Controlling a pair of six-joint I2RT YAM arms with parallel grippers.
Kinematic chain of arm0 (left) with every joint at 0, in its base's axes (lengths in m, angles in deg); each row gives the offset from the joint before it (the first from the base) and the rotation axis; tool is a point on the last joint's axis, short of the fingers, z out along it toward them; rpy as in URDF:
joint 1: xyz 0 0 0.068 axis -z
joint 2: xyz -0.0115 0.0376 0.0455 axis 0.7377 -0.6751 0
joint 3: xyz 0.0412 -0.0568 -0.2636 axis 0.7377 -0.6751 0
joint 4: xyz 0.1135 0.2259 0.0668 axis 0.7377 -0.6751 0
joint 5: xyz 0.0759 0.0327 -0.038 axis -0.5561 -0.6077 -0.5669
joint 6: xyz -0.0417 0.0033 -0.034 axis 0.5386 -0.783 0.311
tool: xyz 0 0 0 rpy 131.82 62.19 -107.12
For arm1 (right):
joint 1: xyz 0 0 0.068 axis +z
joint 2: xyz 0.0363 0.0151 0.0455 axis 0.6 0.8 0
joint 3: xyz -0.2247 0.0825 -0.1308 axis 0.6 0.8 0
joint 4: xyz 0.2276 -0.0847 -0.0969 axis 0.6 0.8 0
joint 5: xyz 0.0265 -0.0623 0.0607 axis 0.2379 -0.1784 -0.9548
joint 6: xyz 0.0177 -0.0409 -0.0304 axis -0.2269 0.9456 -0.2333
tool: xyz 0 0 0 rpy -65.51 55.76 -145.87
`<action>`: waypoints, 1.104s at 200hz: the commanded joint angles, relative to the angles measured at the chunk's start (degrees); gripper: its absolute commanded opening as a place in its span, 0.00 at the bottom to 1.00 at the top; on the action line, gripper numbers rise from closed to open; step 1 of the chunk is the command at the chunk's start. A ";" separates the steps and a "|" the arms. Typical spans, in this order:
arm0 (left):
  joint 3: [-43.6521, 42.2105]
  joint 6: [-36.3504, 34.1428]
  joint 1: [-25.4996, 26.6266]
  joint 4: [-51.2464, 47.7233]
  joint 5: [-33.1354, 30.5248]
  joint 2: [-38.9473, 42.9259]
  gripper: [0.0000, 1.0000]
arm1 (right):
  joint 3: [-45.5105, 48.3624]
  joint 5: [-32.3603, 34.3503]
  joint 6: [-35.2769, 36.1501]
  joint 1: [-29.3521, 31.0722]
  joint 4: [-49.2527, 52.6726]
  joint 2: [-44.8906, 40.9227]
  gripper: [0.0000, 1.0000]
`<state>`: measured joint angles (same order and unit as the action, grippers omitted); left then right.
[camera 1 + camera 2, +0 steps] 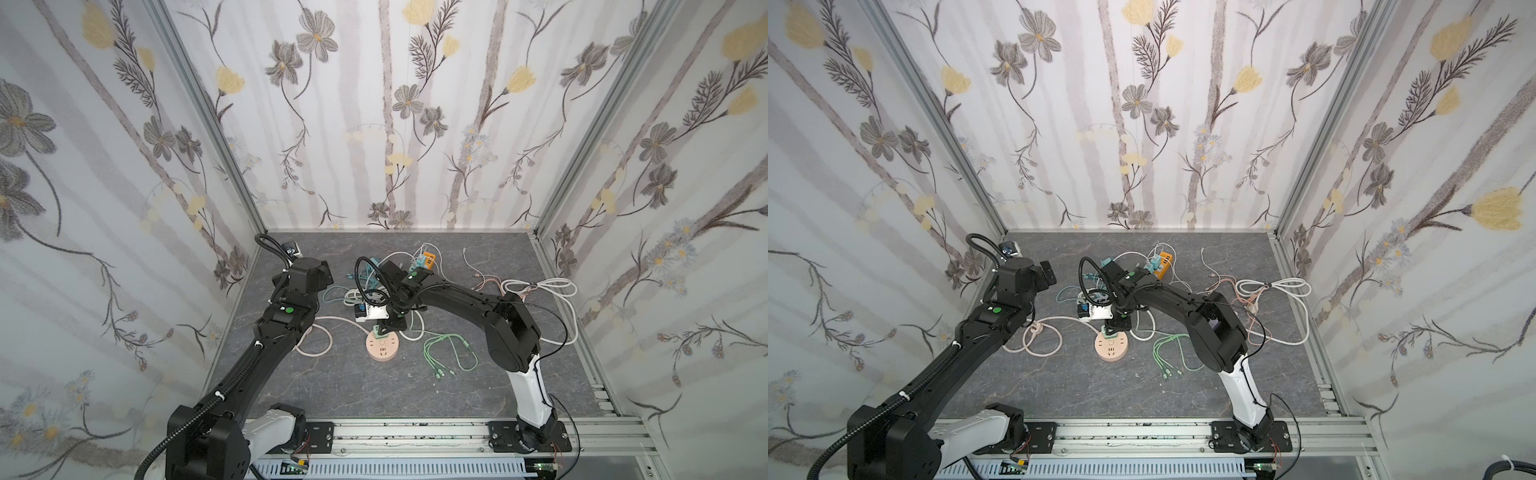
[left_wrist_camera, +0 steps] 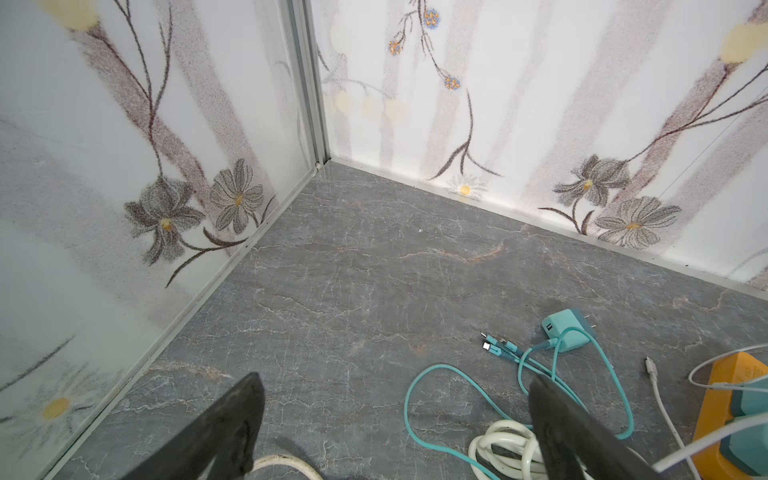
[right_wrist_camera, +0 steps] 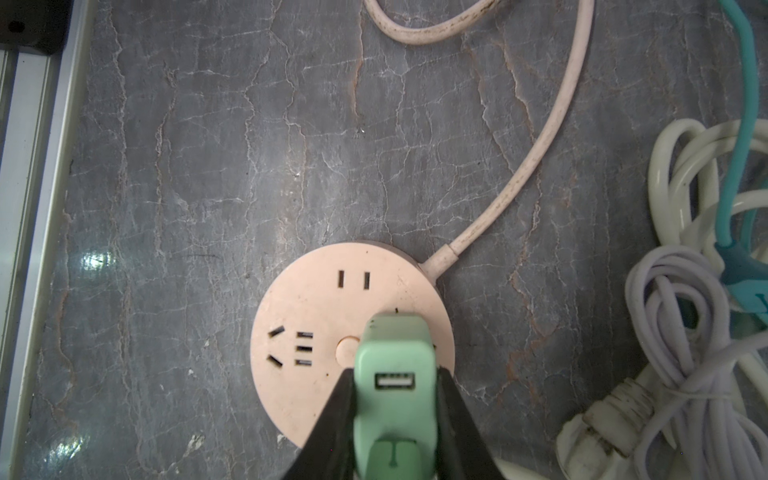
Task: Insert the plug
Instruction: 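Carry the green charger over the pink round socket with the right gripper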
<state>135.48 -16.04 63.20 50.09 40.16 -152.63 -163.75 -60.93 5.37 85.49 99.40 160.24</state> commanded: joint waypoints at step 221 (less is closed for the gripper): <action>5.15 1.87 -0.07 -4.80 8.81 -9.80 1.00 | 6.43 3.62 -9.40 0.80 1.46 -8.33 0.53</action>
<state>139.90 -15.37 63.20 45.85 48.59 -162.12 -158.03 -55.84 -4.73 86.43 101.39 152.96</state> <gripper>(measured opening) 0.997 0.434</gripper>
